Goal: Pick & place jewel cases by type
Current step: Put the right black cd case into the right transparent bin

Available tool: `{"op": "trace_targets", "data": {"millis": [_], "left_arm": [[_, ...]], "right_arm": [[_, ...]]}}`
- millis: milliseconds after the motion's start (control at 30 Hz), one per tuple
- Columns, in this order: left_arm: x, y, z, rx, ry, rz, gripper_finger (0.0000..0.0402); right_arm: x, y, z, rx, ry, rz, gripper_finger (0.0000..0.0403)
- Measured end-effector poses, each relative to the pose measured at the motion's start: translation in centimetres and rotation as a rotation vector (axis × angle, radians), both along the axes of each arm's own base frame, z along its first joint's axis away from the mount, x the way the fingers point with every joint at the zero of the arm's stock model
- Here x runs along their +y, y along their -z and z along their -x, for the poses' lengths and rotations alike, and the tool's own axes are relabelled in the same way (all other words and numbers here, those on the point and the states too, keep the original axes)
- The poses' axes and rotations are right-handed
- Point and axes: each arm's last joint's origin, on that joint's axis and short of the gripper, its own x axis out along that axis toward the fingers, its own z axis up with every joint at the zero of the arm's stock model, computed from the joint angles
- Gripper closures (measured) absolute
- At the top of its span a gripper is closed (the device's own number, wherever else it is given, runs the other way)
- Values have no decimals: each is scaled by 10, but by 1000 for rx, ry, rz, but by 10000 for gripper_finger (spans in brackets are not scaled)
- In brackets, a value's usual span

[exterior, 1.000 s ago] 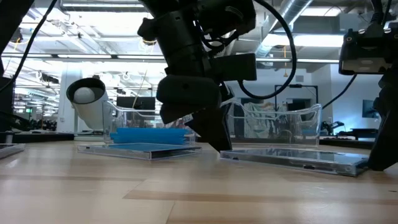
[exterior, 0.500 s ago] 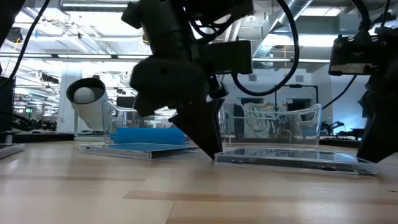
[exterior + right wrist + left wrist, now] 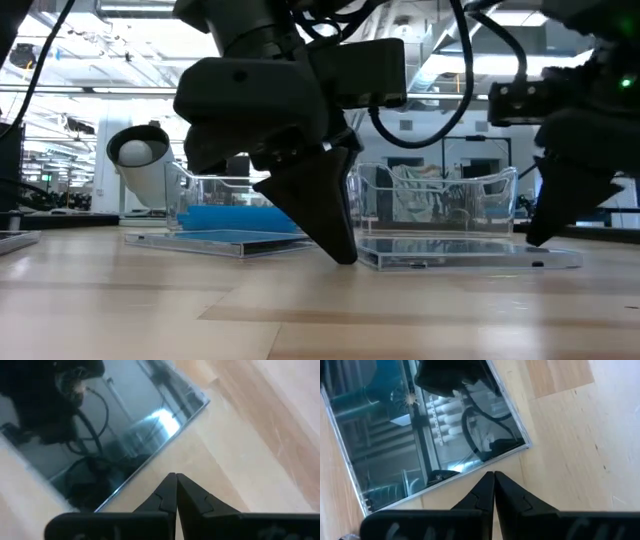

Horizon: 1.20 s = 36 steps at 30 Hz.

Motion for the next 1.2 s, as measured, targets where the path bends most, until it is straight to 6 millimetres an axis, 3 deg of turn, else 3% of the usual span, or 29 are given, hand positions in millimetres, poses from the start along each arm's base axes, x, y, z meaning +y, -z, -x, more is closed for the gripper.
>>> {"op": "trace_targets", "data": {"millis": [333, 533, 900, 1200], "left_arm": [[1, 0, 1, -12, -84, -28, 397], [3, 0, 0, -30, -195, -26, 397], [5, 1, 0, -40, -252, -32, 397], [12, 3, 0, -40, -290, -34, 397]], "right_arm": [[-7, -31, 16, -69, 80, -152, 398], [-15, -37, 31, -251, 132, -314, 353], [-40, -1, 56, -523, 257, -559, 245], [-42, 18, 56, -449, 294, -609, 188]]}}
